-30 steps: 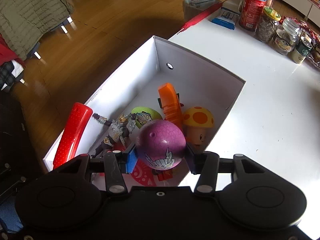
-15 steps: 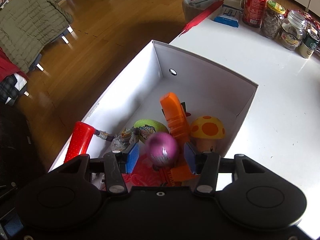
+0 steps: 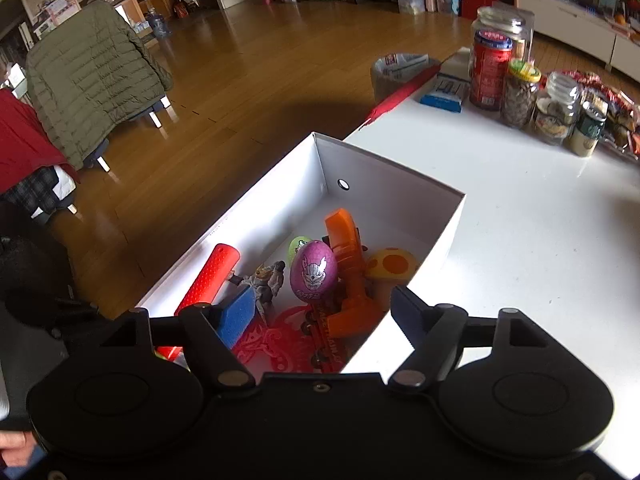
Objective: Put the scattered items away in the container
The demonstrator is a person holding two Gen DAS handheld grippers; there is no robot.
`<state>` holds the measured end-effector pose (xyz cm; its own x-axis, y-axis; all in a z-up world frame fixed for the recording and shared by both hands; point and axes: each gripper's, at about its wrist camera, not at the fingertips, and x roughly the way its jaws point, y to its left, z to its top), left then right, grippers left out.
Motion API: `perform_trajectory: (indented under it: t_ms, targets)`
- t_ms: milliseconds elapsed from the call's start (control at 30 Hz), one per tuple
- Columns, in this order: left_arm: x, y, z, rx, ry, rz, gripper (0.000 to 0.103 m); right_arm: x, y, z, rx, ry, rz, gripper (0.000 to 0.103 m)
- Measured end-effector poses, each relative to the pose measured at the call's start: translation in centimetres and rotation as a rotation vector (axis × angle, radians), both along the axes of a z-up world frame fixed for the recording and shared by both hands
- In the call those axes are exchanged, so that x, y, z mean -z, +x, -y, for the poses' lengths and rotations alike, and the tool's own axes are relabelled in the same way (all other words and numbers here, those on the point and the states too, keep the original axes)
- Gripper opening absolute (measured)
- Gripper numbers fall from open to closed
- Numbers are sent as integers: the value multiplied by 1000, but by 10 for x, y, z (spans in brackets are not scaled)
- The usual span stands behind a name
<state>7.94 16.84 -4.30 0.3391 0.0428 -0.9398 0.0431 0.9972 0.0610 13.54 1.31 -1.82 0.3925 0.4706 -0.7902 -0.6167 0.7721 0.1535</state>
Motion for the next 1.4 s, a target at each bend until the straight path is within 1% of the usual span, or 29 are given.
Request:
perform_trajectory:
  t_ms: [100, 167, 333, 433, 533, 633, 733, 800, 867, 1000, 1100, 1233, 1400]
  targets:
    - [1, 3, 3, -11, -2, 1, 46, -6, -20, 6, -52, -31, 81, 77]
    - [2, 4, 4, -22, -4, 4, 46, -7, -32, 8, -81, -46, 110, 78]
    - [9, 11, 9, -29, 27, -12, 46, -5, -49, 12, -124, -35, 98, 78]
    - [14, 14, 10, -28, 45, -30, 46, -2, -54, 13, -140, -34, 90, 78]
    - [15, 13, 9, -38, 55, -28, 47, 1, -56, 12, -152, -35, 84, 78]
    - [16, 15, 8, -44, 58, -28, 54, 3, -59, 12, -158, -33, 80, 78]
    - [12, 17, 8, -49, 75, -13, 68, 3, -62, 11, -161, -34, 82, 78]
    - [9, 17, 7, -55, 88, 2, 79, 3, -64, 13, -160, -32, 81, 78]
    - [6, 15, 6, -56, 94, 12, 84, 3, -65, 14, -160, -27, 75, 78]
    - [0, 10, 4, -57, 84, 22, 87, 1, -68, 15, -160, -24, 78, 78]
    - [-4, 3, 6, -54, 105, 37, 93, -3, -70, 17, -167, -24, 82, 78]
    - [-12, -9, 6, -55, 115, 56, 97, -8, -76, 19, -185, -35, 93, 78]
    - [-22, -27, 4, -69, 90, 79, 101, -14, -85, 21, -209, -48, 102, 78]
